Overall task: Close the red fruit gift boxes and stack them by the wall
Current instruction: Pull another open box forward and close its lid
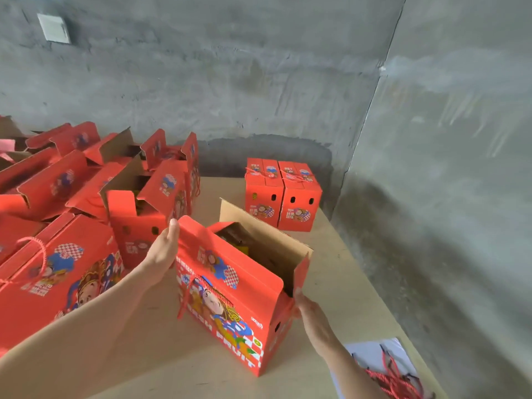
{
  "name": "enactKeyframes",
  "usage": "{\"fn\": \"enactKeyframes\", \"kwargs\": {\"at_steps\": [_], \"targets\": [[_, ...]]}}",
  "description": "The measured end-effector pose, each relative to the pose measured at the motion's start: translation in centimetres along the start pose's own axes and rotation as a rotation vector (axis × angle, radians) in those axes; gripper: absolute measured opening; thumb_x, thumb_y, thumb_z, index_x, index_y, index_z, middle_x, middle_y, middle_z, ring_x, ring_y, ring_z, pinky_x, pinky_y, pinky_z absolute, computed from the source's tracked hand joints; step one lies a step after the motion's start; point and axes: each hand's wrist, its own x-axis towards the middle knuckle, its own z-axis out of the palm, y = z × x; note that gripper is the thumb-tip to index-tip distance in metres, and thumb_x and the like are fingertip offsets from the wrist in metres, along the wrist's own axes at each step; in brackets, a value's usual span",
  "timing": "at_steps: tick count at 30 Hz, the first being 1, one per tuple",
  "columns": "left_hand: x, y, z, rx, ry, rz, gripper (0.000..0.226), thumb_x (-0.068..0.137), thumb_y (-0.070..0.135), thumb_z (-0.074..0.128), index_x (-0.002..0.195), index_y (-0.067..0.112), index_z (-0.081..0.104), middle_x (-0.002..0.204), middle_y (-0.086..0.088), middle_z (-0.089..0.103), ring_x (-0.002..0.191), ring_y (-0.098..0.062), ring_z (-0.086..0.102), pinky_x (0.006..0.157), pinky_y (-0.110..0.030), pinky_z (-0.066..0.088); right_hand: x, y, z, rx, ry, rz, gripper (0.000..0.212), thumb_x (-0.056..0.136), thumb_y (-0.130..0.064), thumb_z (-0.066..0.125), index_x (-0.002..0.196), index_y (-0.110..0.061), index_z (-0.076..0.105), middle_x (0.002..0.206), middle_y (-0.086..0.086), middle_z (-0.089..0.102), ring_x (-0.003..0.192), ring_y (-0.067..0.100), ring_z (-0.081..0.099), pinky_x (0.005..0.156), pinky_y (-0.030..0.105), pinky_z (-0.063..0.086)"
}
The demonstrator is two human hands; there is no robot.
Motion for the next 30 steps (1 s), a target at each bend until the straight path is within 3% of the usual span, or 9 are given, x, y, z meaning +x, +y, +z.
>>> {"fn": "enactKeyframes", "kwargs": {"at_steps": [3, 5, 7, 10, 14, 19, 23, 26, 30], "targets": [[0.6, -0.6, 0.0, -0.245, -0.023, -0.173, 0.074, 0.095, 0.062, 0.011, 0.142, 0.011, 0.038, 0.142, -0.012, 0.045, 0.130, -0.025, 0.042, 0.106, -0.040, 0.029, 0.3, -0.7, 1.6, -0.008, 0.270, 0.048, 0.035, 0.092, -0.047, 0.055, 0.073, -0.018, 0.050, 0.079, 0.002, 0.058, 0.081, 0.024, 0.061, 0.072, 0.032, 0.048], [0.8, -1.5, -0.5, -0.292, 0.009, -0.220, 0.078, 0.094, 0.064, 0.010, 0.146, 0.010, 0.031, 0.147, -0.014, 0.040, 0.132, -0.028, 0.041, 0.111, -0.045, 0.028, 0.2, -1.1, 2.8, 0.055, 0.483, -0.050, 0.023, 0.089, -0.031, 0.064, 0.093, -0.012, 0.053, 0.096, 0.004, 0.056, 0.100, 0.028, 0.056, 0.080, 0.036, 0.045], [0.2, -2.4, -1.3, -0.301, 0.014, -0.236, 0.081, 0.094, 0.064, 0.012, 0.140, 0.004, 0.040, 0.136, -0.019, 0.051, 0.121, -0.030, 0.051, 0.107, -0.047, 0.035, 0.0, -1.3, 4.2, 0.058, 0.453, -0.190, 0.030, 0.094, -0.018, 0.057, 0.123, -0.011, 0.052, 0.124, 0.007, 0.053, 0.120, 0.025, 0.048, 0.097, 0.041, 0.042], [-1.5, -3.2, -2.3, -0.236, -0.012, -0.178, 0.083, 0.094, 0.063, 0.011, 0.133, 0.001, 0.050, 0.129, -0.015, 0.057, 0.111, -0.025, 0.055, 0.103, -0.038, 0.037, -0.3, -1.2, 5.1, 0.036, 0.353, -0.237, 0.024, 0.101, -0.019, 0.044, 0.120, -0.022, 0.057, 0.139, 0.009, 0.041, 0.122, 0.021, 0.046, 0.103, 0.042, 0.042], [-4.7, -4.0, -3.4, -0.084, 0.056, -0.069, 0.075, 0.097, 0.057, 0.012, 0.127, 0.003, 0.054, 0.117, -0.005, 0.056, 0.113, -0.022, 0.050, 0.098, -0.032, 0.033, 0.1, -1.2, 3.7, 0.117, 0.254, -0.240, 0.020, 0.099, -0.010, 0.046, 0.108, -0.017, 0.063, 0.132, 0.008, 0.046, 0.117, 0.021, 0.051, 0.099, 0.035, 0.043], [-10.7, -4.0, -4.1, 0.192, 0.221, 0.096, 0.060, 0.087, 0.045, 0.013, 0.078, -0.001, 0.050, 0.066, -0.003, 0.053, 0.071, -0.031, 0.053, 0.067, -0.035, 0.034, 0.6, -3.7, 1.9, 0.219, 0.020, -0.071, 0.024, 0.098, 0.000, 0.042, 0.111, 0.003, 0.062, 0.108, 0.029, 0.051, 0.096, 0.016, 0.048, 0.062, 0.012, 0.042], [-13.6, -4.3, -4.5, 0.308, 0.261, 0.198, 0.038, 0.093, 0.040, 0.026, 0.069, 0.017, 0.045, 0.065, 0.003, 0.053, 0.062, -0.017, 0.050, 0.055, -0.029, 0.034, 1.0, -4.4, 1.2, 0.164, -0.121, 0.016, 0.027, 0.099, -0.005, 0.039, 0.115, -0.005, 0.062, 0.102, 0.009, 0.064, 0.079, 0.011, 0.056, 0.059, 0.016, 0.044], [-12.6, -3.9, -4.6, 0.229, 0.267, 0.275, 0.058, 0.088, 0.050, 0.020, 0.090, 0.011, 0.063, 0.097, 0.004, 0.058, 0.092, -0.016, 0.051, 0.083, -0.035, 0.041, 1.2, -4.4, 1.4, 0.216, -0.054, 0.040, 0.021, 0.099, -0.006, 0.042, 0.101, -0.009, 0.063, 0.068, -0.006, 0.069, 0.056, 0.002, 0.060, 0.048, 0.014, 0.045], [-10.1, -3.8, -4.4, -0.124, 0.039, 0.118, 0.065, 0.093, 0.064, 0.022, 0.127, 0.018, 0.054, 0.128, 0.001, 0.054, 0.120, -0.015, 0.049, 0.106, -0.039, 0.038, 1.1, -4.4, 1.3, 0.443, 0.006, 0.033, 0.032, 0.102, -0.027, 0.042, 0.086, -0.014, 0.067, 0.065, -0.003, 0.068, 0.054, 0.006, 0.064, 0.044, 0.013, 0.045]]}}
